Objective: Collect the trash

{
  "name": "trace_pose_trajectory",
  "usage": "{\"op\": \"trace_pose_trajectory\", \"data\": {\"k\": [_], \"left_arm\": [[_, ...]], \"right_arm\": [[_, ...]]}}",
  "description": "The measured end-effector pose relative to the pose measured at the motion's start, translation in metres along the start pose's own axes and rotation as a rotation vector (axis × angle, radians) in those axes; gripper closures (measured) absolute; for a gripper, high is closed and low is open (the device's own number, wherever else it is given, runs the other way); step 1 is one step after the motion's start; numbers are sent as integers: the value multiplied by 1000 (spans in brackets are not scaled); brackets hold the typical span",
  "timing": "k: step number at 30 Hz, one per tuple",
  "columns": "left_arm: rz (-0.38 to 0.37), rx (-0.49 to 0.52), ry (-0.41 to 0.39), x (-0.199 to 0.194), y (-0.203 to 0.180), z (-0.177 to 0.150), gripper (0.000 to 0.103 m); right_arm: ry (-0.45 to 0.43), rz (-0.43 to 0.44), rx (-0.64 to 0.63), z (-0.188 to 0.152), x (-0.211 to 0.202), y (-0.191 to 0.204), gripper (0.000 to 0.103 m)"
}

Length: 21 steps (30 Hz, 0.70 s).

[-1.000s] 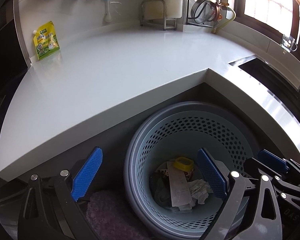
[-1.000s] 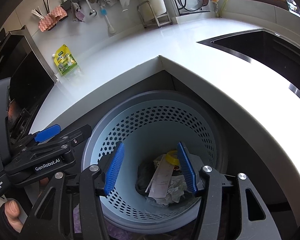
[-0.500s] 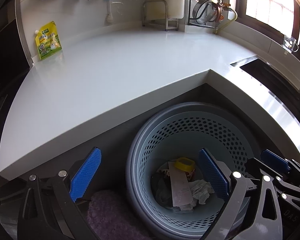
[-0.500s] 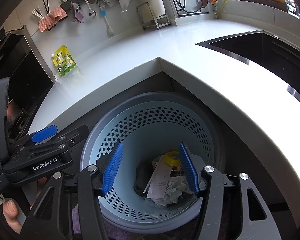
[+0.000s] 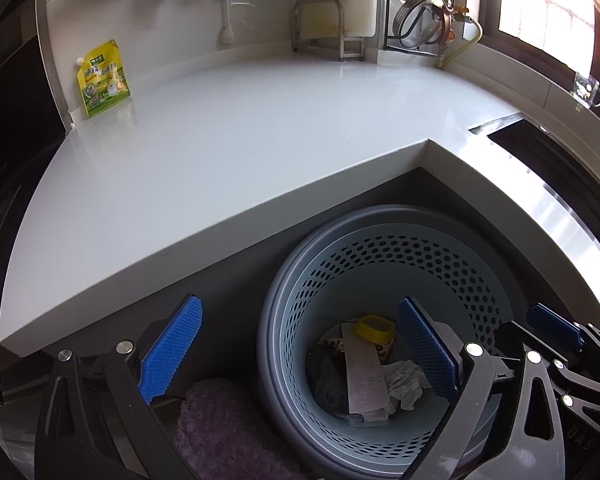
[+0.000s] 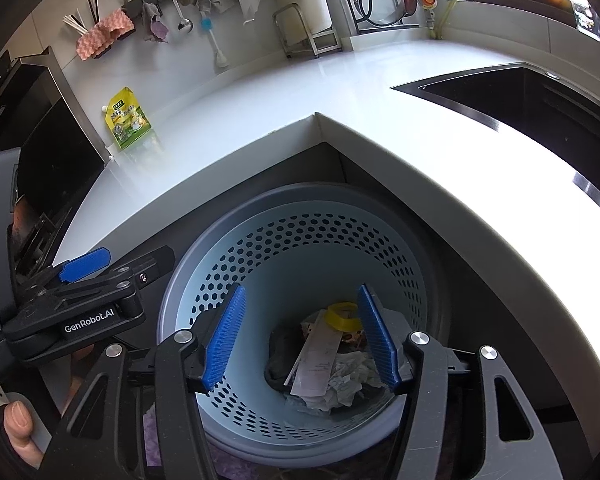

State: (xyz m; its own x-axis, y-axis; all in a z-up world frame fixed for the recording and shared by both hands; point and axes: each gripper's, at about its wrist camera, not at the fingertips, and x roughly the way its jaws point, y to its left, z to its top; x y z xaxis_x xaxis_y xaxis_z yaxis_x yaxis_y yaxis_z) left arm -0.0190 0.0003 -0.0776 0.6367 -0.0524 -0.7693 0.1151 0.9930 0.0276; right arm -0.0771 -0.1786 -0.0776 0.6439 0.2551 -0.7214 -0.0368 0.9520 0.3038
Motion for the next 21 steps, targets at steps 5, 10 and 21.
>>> {"op": "trace_pose_trajectory", "data": {"k": [5, 10, 21], "left_arm": [[0, -16, 8, 2, 2, 0, 6], [6, -16, 8, 2, 1, 0, 6], [11, -12, 4, 2, 1, -1, 6]], "right_arm": [[-1, -4, -4, -1, 0, 1, 46], [0, -9, -9, -1, 0, 4, 46], [0, -9, -10, -1, 1, 4, 46]]}}
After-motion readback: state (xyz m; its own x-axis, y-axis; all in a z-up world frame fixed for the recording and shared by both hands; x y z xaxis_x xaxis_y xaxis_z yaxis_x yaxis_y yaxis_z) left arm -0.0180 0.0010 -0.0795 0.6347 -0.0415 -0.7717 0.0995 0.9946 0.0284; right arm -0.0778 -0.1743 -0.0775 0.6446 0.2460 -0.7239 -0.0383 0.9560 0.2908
